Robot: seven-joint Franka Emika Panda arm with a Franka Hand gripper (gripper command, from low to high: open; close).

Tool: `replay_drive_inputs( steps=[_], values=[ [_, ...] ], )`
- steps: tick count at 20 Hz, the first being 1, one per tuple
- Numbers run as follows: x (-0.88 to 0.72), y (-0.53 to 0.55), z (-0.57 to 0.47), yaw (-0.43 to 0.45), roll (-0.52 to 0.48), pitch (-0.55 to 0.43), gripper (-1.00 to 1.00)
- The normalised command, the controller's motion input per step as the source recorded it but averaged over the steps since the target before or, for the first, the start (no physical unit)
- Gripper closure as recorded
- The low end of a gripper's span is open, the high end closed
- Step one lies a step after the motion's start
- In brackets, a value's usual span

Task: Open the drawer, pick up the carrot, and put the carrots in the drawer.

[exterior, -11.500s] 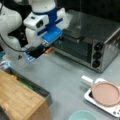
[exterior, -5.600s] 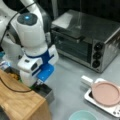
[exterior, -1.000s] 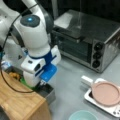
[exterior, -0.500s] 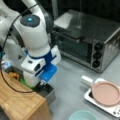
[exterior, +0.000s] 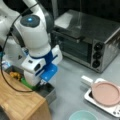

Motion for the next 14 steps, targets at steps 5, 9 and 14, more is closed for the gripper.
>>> replay_drive_inputs(
  steps=[5,9,14],
  values=[
    [0.01,0.23,-0.09,-0.174,0.085,-0.068,-1.0],
    [0.0,0.15,-0.08,-0.147,0.077,-0.072,-1.0],
    [0.0,0.15,-0.08,-0.146,0.077,-0.073,-1.0]
  ],
)
